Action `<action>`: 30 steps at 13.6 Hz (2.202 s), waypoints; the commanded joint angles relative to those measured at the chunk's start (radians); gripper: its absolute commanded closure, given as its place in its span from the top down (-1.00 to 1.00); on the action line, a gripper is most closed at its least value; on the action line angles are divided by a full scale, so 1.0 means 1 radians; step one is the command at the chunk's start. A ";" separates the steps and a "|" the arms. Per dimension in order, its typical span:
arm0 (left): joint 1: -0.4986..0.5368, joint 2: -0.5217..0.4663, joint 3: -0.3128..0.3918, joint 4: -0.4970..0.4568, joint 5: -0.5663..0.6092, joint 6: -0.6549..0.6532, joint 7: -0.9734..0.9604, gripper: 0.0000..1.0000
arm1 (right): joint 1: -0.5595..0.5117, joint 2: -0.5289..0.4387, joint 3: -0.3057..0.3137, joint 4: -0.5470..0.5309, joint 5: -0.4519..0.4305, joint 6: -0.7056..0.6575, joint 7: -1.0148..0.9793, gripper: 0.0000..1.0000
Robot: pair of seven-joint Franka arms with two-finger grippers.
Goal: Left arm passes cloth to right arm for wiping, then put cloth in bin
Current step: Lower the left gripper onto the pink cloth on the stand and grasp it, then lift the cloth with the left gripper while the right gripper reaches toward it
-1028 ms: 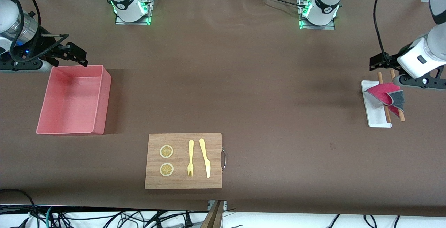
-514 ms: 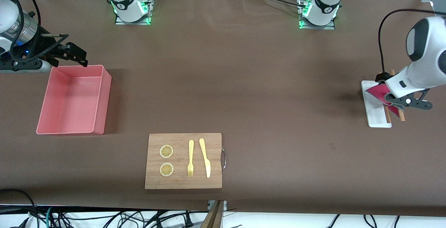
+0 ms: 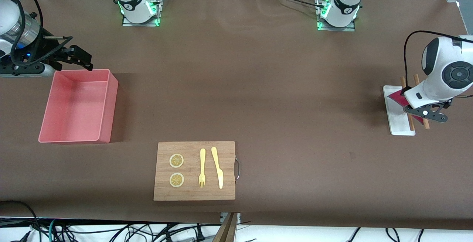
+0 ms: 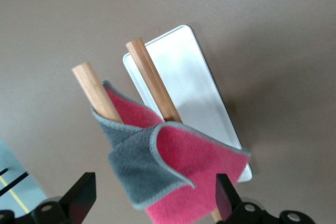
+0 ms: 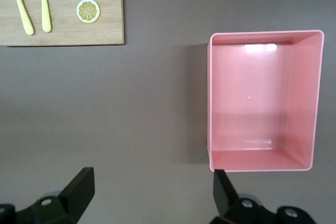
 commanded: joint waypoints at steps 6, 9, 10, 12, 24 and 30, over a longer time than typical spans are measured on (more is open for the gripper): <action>0.038 0.014 -0.010 -0.002 0.022 0.044 0.101 -0.83 | 0.001 -0.020 0.001 -0.017 -0.014 0.007 0.004 0.99; 0.038 0.009 -0.013 -0.002 0.021 0.042 0.104 -0.83 | 0.001 -0.020 0.001 -0.017 -0.014 0.007 0.004 0.99; 0.038 0.009 -0.015 -0.002 0.021 0.042 0.107 -0.83 | 0.001 -0.020 0.001 -0.017 -0.014 0.007 0.004 0.99; 0.038 0.006 -0.015 0.000 0.021 0.041 0.113 -0.84 | 0.001 -0.020 0.001 -0.017 -0.014 0.007 0.004 0.99; 0.020 -0.114 -0.251 0.314 -0.425 -0.594 -0.015 -1.00 | 0.001 -0.014 0.001 -0.011 -0.012 0.008 0.004 0.99; -0.054 -0.024 -0.506 0.451 -0.727 -0.572 -0.563 -1.00 | 0.011 0.057 0.011 0.012 -0.012 -0.004 -0.015 0.99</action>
